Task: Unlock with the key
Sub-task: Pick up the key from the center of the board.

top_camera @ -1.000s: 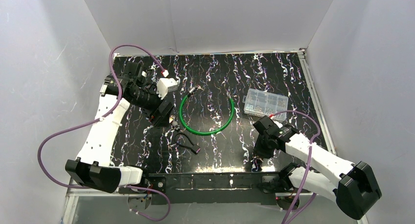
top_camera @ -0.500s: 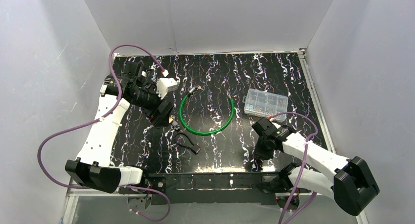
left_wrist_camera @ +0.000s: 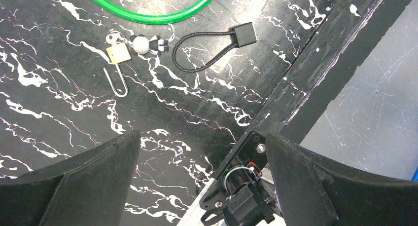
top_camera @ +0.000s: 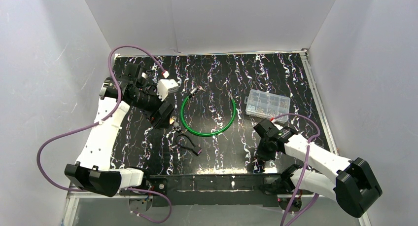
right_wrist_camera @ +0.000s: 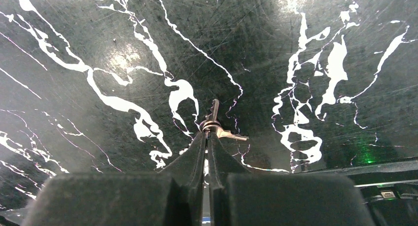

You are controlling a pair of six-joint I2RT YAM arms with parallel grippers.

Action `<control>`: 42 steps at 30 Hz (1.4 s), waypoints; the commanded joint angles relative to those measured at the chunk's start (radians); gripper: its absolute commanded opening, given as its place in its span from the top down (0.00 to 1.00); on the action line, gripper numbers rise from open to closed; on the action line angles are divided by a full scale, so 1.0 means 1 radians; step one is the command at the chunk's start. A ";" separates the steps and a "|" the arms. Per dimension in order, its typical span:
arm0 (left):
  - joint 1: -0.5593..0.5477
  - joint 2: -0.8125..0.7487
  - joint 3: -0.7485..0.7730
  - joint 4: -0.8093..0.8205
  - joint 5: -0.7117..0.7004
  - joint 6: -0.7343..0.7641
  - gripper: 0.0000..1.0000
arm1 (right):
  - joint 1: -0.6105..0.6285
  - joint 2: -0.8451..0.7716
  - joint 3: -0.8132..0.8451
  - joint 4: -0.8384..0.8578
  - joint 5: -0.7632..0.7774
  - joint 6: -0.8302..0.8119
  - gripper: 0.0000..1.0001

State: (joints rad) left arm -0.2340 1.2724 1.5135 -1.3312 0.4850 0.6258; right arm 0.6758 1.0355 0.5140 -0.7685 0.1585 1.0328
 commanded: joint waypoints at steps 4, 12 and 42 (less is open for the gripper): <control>-0.004 -0.037 -0.011 -0.016 0.002 0.019 0.02 | 0.007 0.021 0.000 0.003 0.033 0.001 0.98; -0.005 -0.052 0.003 -0.008 0.060 0.018 0.02 | 0.044 -0.010 0.099 -0.018 0.051 -0.046 0.99; -0.235 -0.118 -0.290 0.997 0.688 -0.467 0.02 | 0.357 0.147 1.089 -0.067 0.020 -0.201 0.99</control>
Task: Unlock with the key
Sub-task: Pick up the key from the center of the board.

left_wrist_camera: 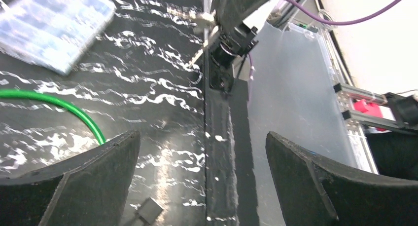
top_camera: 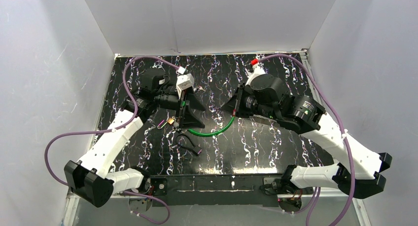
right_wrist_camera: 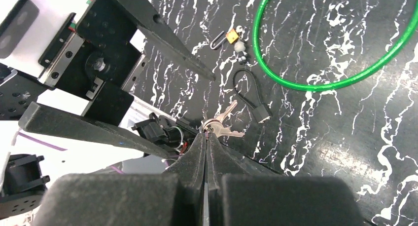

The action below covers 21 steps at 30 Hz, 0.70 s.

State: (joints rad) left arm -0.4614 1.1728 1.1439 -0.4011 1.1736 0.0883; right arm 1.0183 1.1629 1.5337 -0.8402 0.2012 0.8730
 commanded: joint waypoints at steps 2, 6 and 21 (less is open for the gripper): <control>-0.008 -0.019 0.096 0.071 -0.006 0.118 0.02 | 0.019 0.031 0.082 0.015 -0.048 -0.047 0.99; -0.010 -0.028 0.127 0.025 0.041 0.240 0.02 | 0.023 0.049 0.101 0.040 -0.111 -0.048 0.99; -0.051 -0.057 0.210 -0.255 -0.028 0.578 0.21 | 0.025 0.051 0.096 0.147 -0.240 -0.053 0.99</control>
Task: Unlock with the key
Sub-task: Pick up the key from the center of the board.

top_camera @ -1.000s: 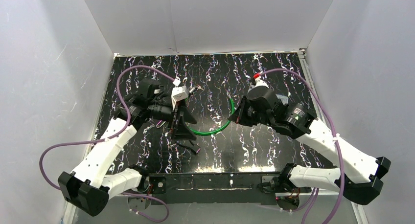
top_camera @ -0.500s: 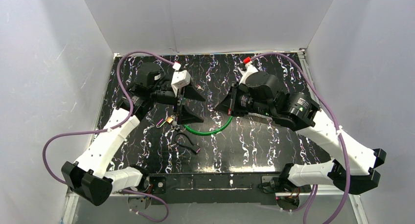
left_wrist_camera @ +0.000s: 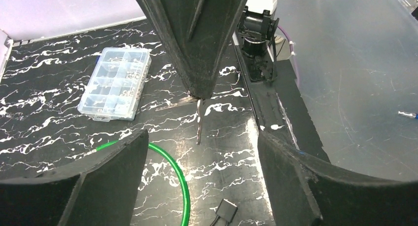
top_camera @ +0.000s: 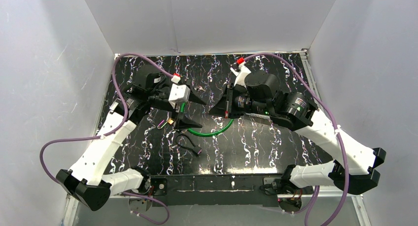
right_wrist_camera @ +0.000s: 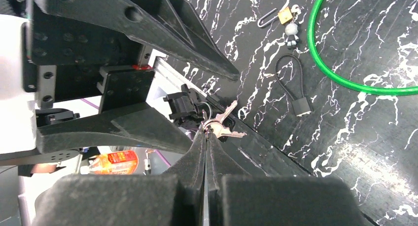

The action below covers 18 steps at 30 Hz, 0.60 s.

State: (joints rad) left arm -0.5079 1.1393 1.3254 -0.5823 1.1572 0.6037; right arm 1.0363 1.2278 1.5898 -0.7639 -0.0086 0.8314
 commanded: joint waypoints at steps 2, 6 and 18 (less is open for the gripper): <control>-0.006 -0.028 0.023 -0.083 -0.024 0.074 0.24 | 0.008 -0.019 0.034 0.075 -0.027 -0.012 0.99; -0.009 -0.036 0.023 -0.086 -0.044 0.077 0.44 | 0.010 -0.028 0.022 0.087 -0.023 -0.009 0.99; -0.023 -0.045 0.057 -0.085 -0.045 0.076 0.73 | 0.011 -0.021 0.001 0.115 -0.030 -0.005 0.99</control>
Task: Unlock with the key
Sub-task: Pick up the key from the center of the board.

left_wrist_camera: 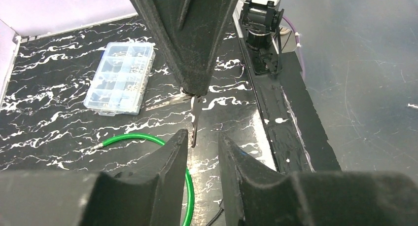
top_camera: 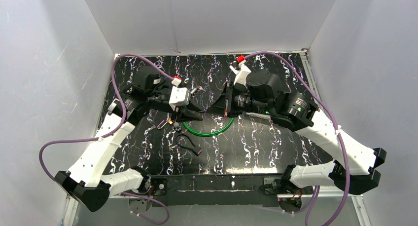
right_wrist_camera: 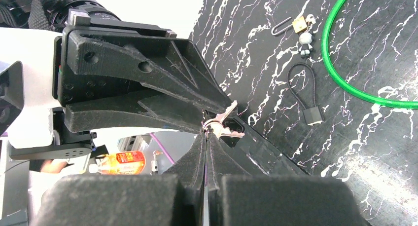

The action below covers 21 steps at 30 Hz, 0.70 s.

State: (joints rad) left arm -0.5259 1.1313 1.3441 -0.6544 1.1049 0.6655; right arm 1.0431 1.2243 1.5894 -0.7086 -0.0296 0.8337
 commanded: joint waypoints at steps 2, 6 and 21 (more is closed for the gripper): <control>-0.006 -0.037 0.040 -0.013 0.006 0.017 0.76 | 0.005 -0.018 -0.002 0.061 -0.006 -0.006 0.99; -0.009 -0.038 0.040 -0.012 -0.005 0.021 0.81 | 0.005 -0.019 -0.008 0.061 -0.002 -0.005 0.99; -0.017 -0.054 0.065 -0.029 -0.106 0.022 1.00 | 0.005 -0.027 -0.043 0.079 -0.022 -0.002 0.99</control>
State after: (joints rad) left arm -0.5362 1.1103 1.3575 -0.6666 1.0267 0.6804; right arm 1.0431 1.2198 1.5539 -0.6785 -0.0307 0.8352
